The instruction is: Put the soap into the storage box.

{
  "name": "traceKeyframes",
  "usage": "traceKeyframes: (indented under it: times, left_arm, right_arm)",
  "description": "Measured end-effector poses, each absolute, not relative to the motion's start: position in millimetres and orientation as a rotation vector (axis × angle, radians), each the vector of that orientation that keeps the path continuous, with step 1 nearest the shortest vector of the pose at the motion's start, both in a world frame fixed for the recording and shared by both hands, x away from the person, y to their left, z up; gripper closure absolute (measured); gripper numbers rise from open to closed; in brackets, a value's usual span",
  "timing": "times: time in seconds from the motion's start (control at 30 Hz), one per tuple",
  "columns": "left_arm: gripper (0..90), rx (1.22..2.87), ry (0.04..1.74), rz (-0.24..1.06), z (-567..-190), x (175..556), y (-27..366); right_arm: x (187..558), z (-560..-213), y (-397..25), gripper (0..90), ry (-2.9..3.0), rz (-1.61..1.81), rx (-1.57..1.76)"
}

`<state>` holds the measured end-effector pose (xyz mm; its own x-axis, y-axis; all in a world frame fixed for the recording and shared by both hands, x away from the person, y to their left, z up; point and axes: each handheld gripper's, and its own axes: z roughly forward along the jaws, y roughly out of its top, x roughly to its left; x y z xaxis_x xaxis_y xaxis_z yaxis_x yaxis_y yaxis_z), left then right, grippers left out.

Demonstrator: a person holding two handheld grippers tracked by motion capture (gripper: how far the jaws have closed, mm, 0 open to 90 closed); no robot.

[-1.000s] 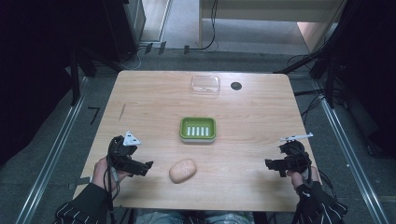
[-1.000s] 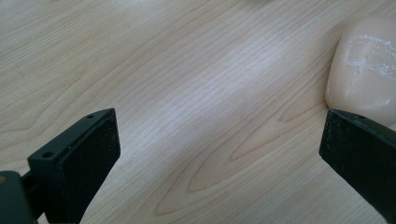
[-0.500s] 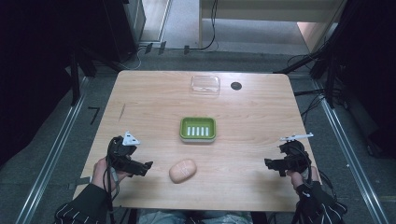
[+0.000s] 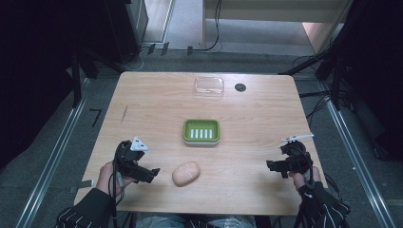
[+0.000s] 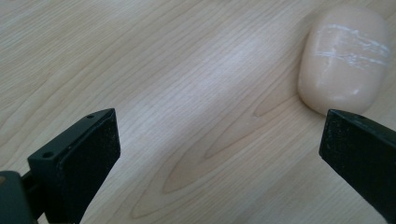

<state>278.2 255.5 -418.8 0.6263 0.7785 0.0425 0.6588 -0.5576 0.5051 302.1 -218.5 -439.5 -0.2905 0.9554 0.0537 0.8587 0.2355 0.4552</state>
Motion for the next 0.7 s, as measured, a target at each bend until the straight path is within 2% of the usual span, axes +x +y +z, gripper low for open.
traceKeyframes:
  times: [0.7]
  left_arm:
    - [0.0,2.473,1.002,0.319,-415.3,285.8,219.4]
  right_arm:
    - [300.7,-440.7,-221.4,14.1,2.271,0.579,1.714]
